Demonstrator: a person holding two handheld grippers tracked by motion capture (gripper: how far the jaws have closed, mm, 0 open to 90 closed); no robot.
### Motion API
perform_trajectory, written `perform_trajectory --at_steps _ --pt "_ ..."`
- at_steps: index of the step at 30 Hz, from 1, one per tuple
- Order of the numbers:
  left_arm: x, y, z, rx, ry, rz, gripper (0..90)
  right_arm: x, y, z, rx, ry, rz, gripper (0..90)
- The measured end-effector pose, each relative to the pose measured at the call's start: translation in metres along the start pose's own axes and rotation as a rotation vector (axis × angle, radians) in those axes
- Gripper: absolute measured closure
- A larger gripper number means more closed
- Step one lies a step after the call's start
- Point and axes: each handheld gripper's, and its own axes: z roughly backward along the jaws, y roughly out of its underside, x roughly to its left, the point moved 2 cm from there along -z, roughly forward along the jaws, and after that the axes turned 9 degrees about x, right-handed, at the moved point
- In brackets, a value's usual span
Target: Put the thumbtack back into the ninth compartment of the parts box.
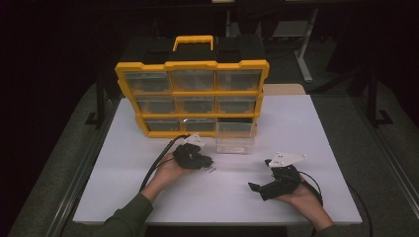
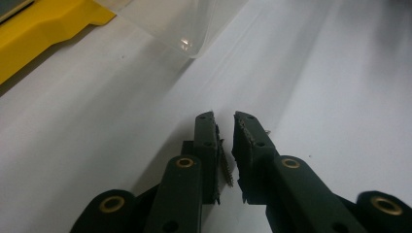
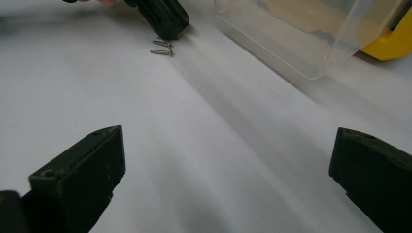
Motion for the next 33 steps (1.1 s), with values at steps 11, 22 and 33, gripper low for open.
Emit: perform_trajectory --at_steps 11,22,33 --pt "0.001 0.000 0.000 0.003 -0.007 0.002 86.5 0.000 0.000 0.000 0.000 0.000 0.000 0.0" --pt "0.001 0.000 0.000 0.000 -0.010 0.003 87.3 0.000 0.000 0.000 0.000 -0.001 -0.001 0.0" --pt "0.005 0.000 0.011 -0.024 0.000 0.012 87.3 0.000 0.000 0.000 -0.001 -0.002 -0.002 0.0"
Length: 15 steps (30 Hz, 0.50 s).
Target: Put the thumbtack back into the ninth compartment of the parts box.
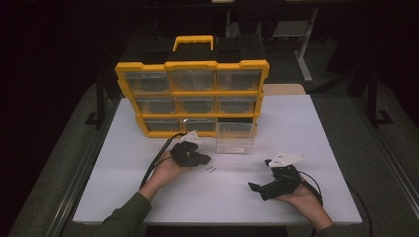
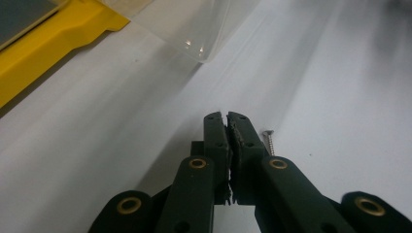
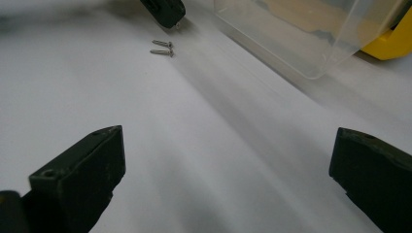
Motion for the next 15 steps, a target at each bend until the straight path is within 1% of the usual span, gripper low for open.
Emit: perform_trajectory --at_steps 4,15 --pt "0.001 0.000 0.005 -0.010 0.003 0.006 87.3 0.000 0.000 0.000 0.001 0.000 0.001 0.0" --pt "0.001 -0.004 0.019 -0.025 0.009 -0.002 87.3 0.000 0.000 0.000 0.000 0.000 0.001 0.0"
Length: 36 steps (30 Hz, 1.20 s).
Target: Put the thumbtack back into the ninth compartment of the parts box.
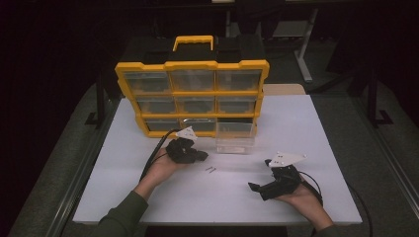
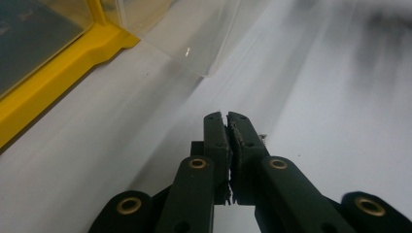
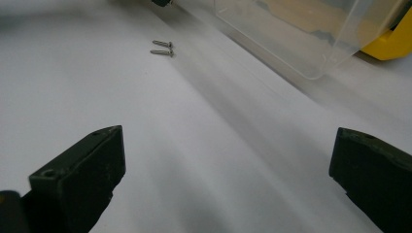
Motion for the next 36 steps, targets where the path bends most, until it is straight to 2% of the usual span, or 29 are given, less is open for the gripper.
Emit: perform_trajectory --at_steps 7,20,27,36 --pt "-0.002 -0.004 0.010 -0.012 0.003 -0.009 87.4 0.000 0.000 0.000 -0.001 0.000 -0.001 0.0" --pt "-0.007 -0.016 0.021 -0.004 0.015 -0.031 87.4 0.001 -0.003 -0.001 -0.012 -0.004 0.004 0.0" --pt "-0.009 -0.030 0.036 0.009 0.016 -0.052 87.5 0.001 -0.005 -0.001 -0.018 -0.015 -0.001 0.0" --pt "-0.006 -0.048 0.050 -0.005 0.036 -0.069 87.6 0.001 -0.005 -0.002 -0.017 -0.016 0.000 0.0"
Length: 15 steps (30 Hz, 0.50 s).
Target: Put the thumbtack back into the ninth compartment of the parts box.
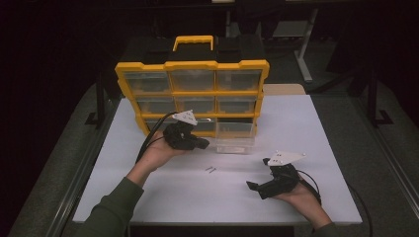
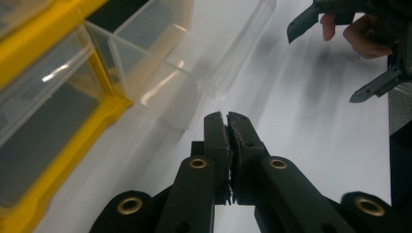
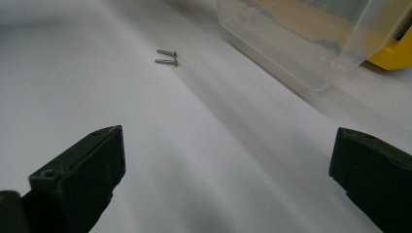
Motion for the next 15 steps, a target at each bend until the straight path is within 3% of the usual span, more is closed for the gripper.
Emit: perform_trajectory --at_steps 15 --pt "0.006 -0.036 0.005 -0.011 0.018 -0.042 87.6 -0.001 -0.001 0.000 0.000 -0.003 0.002 0.0"
